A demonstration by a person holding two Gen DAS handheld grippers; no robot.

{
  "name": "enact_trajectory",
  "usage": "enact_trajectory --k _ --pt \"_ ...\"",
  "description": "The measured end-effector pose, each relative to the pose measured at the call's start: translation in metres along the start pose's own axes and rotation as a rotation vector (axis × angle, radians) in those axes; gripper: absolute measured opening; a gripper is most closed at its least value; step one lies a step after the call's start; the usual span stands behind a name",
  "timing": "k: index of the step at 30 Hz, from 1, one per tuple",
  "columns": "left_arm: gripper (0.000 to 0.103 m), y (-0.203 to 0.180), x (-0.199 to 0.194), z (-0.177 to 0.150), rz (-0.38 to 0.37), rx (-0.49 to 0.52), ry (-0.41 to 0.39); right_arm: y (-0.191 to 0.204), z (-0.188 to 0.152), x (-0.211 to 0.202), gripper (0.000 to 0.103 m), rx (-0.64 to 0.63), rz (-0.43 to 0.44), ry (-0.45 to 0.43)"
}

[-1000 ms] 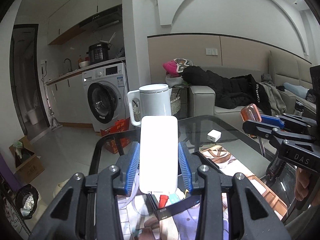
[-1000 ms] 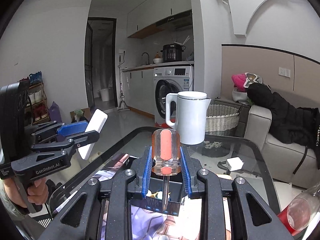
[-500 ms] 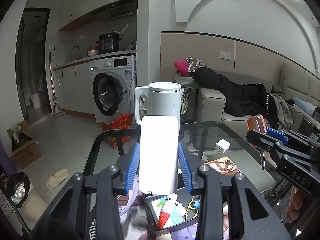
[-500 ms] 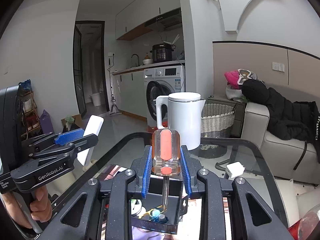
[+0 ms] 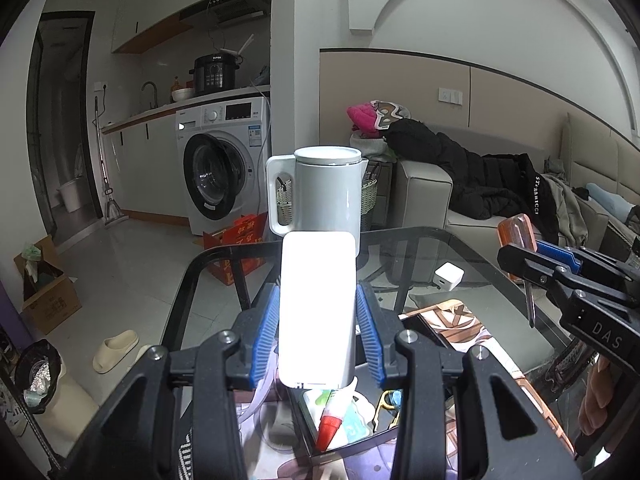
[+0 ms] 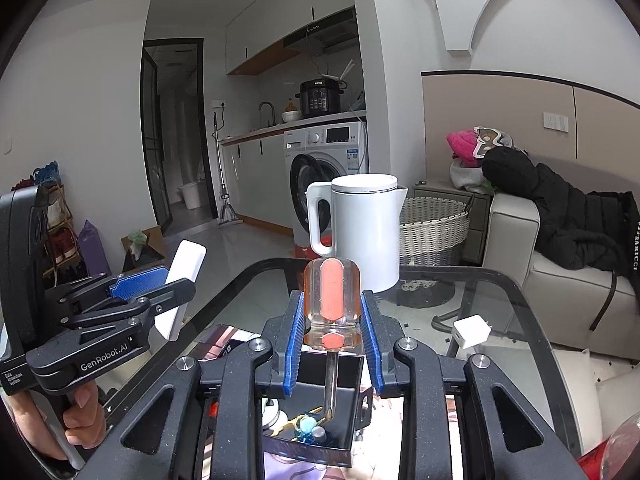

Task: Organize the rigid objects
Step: 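Carry the white pad over the black box with the left tool while the right tool carries the screwdriver, then lower the pad into the box and open the left tool while the right tool releases the screwdriver inside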

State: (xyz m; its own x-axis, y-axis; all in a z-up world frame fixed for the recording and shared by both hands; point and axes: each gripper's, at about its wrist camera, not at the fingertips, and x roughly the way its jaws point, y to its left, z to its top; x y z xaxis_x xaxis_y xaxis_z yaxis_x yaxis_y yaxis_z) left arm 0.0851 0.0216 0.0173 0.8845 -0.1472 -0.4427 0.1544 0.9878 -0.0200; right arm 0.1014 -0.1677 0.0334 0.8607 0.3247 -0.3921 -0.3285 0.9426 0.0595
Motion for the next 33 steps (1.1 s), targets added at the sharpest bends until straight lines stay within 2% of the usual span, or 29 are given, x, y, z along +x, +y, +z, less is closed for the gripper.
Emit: enact_trajectory --k 5,10,17,27,33 --pt "0.037 -0.003 0.011 -0.005 0.0 0.002 0.051 -0.004 -0.001 0.007 0.027 0.0 0.006 0.031" --pt "0.037 -0.008 0.024 -0.011 0.001 0.017 0.123 -0.009 -0.005 0.022 0.027 0.011 0.025 0.108" --pt "0.037 -0.009 0.048 -0.026 -0.016 0.03 0.262 -0.008 -0.021 0.05 0.027 0.028 0.069 0.245" --pt "0.037 -0.015 0.068 -0.042 -0.025 0.068 0.401 0.001 -0.051 0.082 0.027 0.021 0.114 0.428" --pt "0.037 -0.016 0.074 -0.051 -0.027 0.093 0.453 0.006 -0.069 0.093 0.027 -0.002 0.111 0.512"
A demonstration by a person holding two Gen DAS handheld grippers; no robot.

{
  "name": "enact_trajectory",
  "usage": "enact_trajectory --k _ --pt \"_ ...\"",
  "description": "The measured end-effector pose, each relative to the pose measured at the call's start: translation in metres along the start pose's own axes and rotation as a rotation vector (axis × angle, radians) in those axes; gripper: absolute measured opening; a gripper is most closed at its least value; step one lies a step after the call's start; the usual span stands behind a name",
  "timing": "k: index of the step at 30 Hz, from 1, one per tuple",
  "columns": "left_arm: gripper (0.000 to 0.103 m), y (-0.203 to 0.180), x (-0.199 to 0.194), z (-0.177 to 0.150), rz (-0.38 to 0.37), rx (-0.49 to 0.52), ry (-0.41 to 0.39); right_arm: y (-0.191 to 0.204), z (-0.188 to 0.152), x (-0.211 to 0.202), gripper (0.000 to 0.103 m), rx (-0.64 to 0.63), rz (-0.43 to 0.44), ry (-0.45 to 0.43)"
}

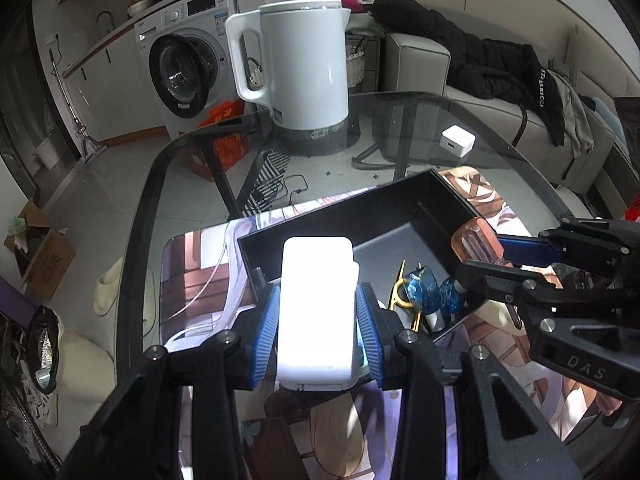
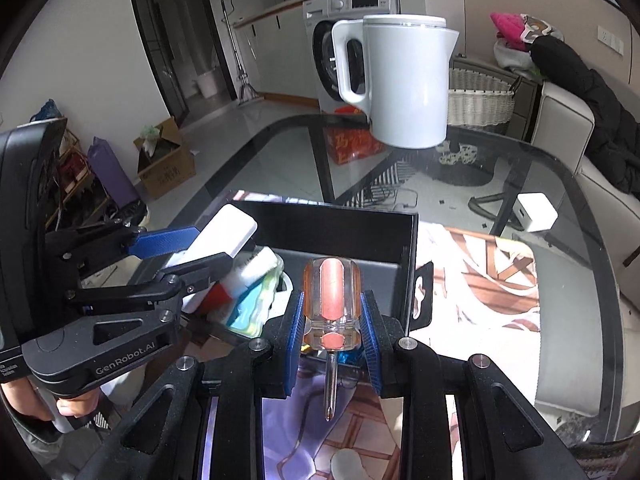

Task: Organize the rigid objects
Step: 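Lower the pad into the box and open the left tool while the right tool releases the screwdriver inside, then withdraw both open tools up and away from the black box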

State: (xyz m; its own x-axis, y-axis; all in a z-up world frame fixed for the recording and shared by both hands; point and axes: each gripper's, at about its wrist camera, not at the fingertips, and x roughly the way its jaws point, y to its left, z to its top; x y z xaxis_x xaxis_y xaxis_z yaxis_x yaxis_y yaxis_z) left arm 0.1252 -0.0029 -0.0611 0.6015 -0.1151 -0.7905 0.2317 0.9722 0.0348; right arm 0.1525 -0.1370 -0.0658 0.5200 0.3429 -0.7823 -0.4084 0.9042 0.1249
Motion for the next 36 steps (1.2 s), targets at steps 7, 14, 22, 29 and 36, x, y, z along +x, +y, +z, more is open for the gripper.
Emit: enact_trajectory --k 7,14,22,29,36 --pt "0.038 -0.003 0.002 -0.007 0.001 0.038 0.027 -0.005 -0.007 0.017 0.027 0.011 0.006 0.087" --pt "0.055 -0.005 -0.004 -0.009 -0.029 0.059 0.019 -0.007 -0.01 0.018 0.029 0.024 0.014 0.104" --pt "0.079 0.002 -0.037 -0.013 -0.018 0.006 -0.117 0.0 -0.014 0.002 0.04 -0.004 0.009 0.063" --pt "0.081 -0.001 -0.073 -0.029 0.066 0.0 -0.292 -0.002 -0.02 -0.033 0.06 0.023 -0.023 -0.06" --pt "0.099 -0.008 -0.103 -0.047 0.154 -0.002 -0.457 -0.014 -0.033 -0.07 0.085 0.12 -0.06 -0.209"
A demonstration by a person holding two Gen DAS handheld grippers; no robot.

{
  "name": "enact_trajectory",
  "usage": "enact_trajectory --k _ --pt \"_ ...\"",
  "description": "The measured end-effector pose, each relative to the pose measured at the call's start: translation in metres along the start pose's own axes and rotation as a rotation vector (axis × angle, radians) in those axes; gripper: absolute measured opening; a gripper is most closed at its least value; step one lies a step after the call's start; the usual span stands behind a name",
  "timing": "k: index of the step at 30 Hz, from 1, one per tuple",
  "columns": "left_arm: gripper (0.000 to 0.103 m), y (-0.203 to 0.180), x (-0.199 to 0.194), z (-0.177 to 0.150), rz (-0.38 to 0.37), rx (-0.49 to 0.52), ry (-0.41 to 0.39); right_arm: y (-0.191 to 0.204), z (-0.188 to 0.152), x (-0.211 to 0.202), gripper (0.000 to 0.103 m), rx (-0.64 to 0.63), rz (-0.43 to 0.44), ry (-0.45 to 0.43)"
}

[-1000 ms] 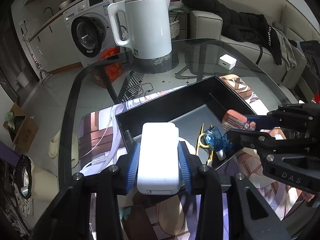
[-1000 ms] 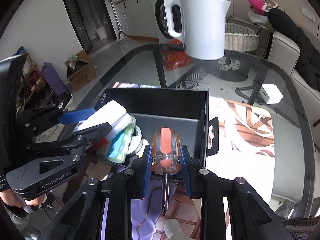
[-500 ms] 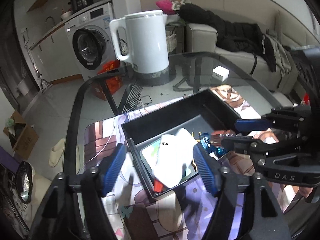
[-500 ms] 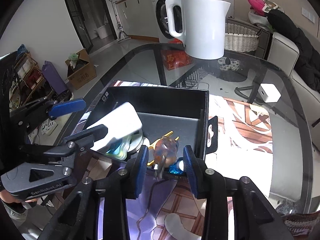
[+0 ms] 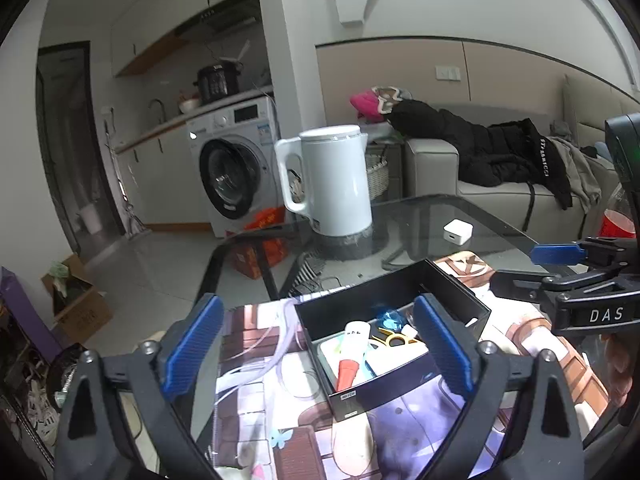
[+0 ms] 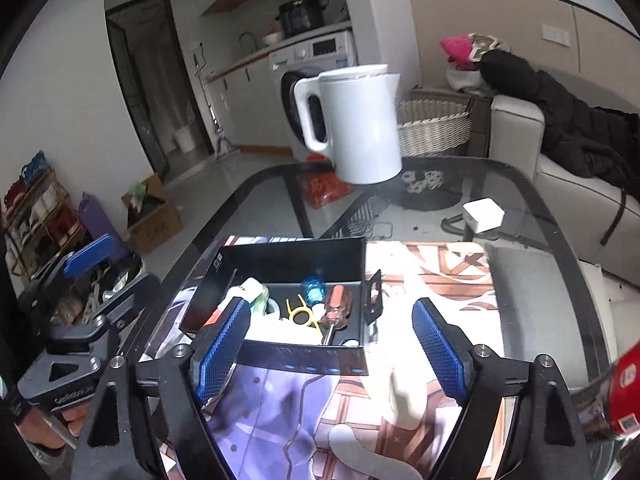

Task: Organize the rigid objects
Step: 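Withdraw both open tools up and away from the black box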

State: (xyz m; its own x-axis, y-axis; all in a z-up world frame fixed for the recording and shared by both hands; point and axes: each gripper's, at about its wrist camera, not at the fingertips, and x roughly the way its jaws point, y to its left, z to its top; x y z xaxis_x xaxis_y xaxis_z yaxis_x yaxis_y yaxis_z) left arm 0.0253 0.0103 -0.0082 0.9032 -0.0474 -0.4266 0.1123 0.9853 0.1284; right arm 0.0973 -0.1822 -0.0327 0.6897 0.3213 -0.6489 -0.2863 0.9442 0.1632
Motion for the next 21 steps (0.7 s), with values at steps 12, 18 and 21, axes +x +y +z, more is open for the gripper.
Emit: enact_trajectory --k 12,18,21 --pt "0.103 0.004 -0.009 -0.012 -0.048 -0.06 0.059 0.0 -0.029 -0.033 0.092 0.032 -0.076 -0.072" --pt "0.103 0.004 -0.017 -0.02 0.019 -0.047 -0.018 0.011 -0.044 -0.035 0.092 0.011 -0.119 -0.091" --pt "0.103 0.006 -0.016 -0.021 0.009 -0.063 -0.025 0.013 -0.046 -0.035 0.092 -0.001 -0.113 -0.097"
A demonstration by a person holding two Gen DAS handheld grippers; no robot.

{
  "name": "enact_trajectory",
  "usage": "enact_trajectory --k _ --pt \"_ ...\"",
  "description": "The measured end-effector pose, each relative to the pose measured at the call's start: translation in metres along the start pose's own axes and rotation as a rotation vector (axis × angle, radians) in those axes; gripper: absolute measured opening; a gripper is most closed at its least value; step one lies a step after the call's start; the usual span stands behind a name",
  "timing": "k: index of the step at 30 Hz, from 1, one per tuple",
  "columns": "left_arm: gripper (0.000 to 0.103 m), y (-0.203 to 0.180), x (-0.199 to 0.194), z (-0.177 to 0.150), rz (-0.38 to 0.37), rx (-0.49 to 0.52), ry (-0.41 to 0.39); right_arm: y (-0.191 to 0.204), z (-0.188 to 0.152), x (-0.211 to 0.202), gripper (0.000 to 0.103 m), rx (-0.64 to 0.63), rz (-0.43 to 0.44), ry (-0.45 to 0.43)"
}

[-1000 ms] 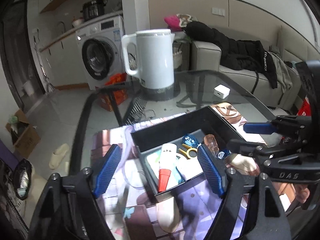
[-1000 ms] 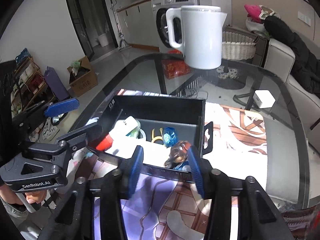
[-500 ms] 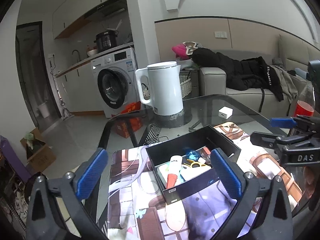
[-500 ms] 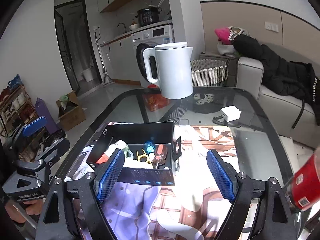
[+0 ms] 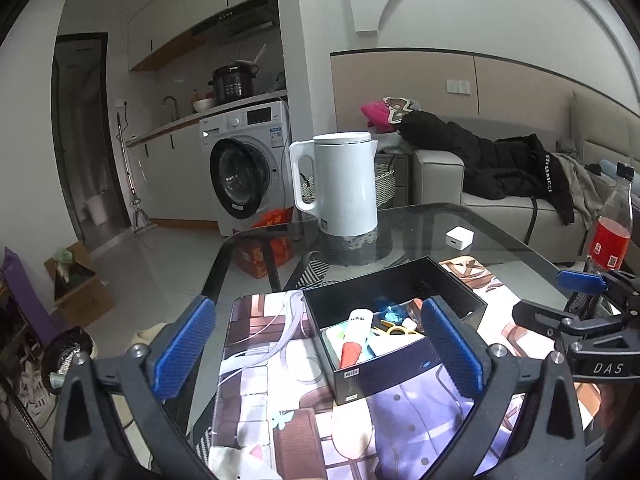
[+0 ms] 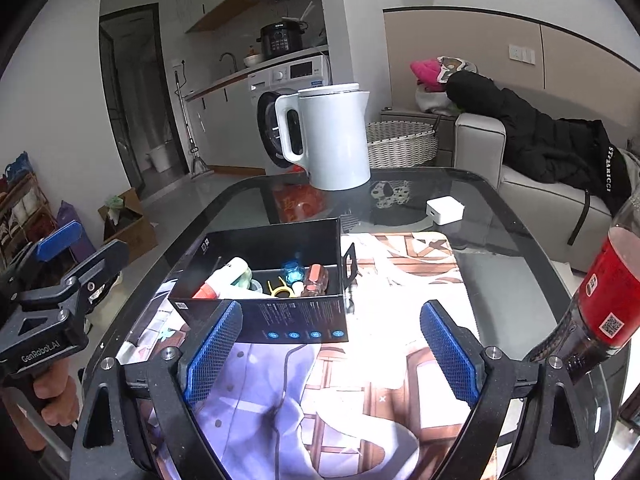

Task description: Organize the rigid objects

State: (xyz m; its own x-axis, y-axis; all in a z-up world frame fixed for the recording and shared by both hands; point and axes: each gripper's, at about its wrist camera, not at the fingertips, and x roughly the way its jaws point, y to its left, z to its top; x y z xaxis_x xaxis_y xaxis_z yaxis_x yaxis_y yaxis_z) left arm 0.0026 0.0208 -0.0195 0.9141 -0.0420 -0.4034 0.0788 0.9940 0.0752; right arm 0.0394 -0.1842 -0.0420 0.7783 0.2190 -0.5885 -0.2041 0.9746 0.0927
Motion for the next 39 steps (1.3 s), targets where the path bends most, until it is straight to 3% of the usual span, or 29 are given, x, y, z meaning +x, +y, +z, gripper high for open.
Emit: enact_trajectory --k 6,14,25,39 --pt "0.103 0.0 -0.001 -0.001 -0.001 -0.004 0.001 0.002 0.005 -0.011 0.092 -0.033 -0.002 -0.084" --pt "0.103 0.001 -0.002 0.0 -0.003 -0.008 0.006 0.003 0.008 -0.024 0.092 -0.064 -0.005 -0.133" --pt "0.103 0.001 -0.004 0.0 0.008 -0.013 -0.002 0.006 0.008 -0.024 0.092 -0.07 0.013 -0.124" --pt "0.103 -0.002 -0.007 0.003 -0.001 -0.007 -0.012 0.01 0.012 -0.038 0.092 -0.086 0.014 -0.191"
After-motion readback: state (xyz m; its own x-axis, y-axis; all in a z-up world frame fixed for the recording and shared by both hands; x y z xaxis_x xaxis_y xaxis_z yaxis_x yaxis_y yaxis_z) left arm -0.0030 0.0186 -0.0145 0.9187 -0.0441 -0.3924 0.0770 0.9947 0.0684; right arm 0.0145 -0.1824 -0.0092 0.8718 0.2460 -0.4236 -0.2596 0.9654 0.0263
